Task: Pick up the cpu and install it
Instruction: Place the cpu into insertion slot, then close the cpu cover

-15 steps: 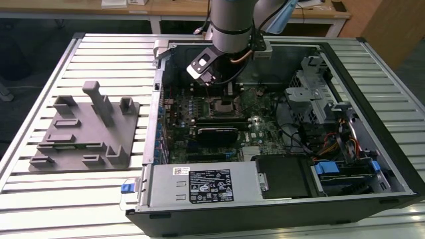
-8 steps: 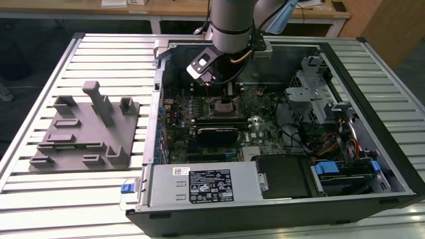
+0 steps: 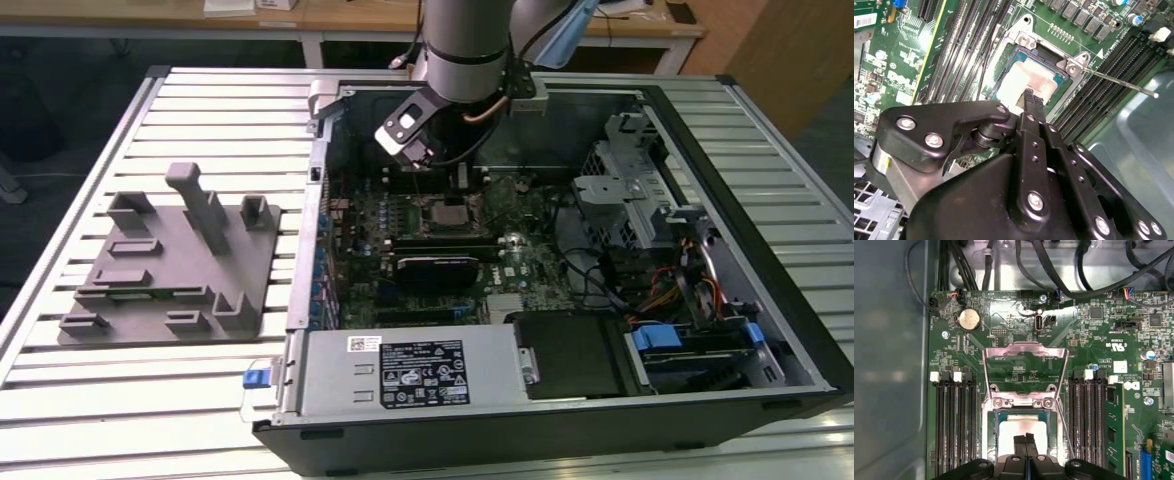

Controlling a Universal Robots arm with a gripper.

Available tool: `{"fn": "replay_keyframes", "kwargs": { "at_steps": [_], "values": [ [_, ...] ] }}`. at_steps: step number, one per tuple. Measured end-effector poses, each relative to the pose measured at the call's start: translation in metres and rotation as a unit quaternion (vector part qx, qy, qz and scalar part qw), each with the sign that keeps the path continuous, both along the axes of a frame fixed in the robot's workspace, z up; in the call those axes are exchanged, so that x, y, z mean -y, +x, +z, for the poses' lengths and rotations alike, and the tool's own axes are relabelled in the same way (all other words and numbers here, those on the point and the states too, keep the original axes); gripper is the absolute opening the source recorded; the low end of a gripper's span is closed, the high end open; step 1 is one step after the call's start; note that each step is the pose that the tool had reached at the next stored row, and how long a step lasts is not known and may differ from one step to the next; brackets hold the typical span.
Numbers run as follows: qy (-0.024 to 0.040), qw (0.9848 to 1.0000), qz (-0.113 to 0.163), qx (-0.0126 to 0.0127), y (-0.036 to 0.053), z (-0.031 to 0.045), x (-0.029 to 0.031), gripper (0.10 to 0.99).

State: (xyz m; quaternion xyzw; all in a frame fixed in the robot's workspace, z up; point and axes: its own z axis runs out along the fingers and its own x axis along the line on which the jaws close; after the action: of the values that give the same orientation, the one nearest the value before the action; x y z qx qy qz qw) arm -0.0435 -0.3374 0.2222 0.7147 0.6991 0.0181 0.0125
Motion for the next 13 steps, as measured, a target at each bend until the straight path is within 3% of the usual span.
{"fn": "replay_keyframes", "kwargs": {
  "at_steps": [7,13],
  "values": [
    [0.0000,1.0000,0.000,0.0001,0.0000,0.0111,0.0000,0.106],
    [0.0000,1.0000,0.000,0.0002,0.0000,0.0122,0.0000,0.106]
  ]
}}
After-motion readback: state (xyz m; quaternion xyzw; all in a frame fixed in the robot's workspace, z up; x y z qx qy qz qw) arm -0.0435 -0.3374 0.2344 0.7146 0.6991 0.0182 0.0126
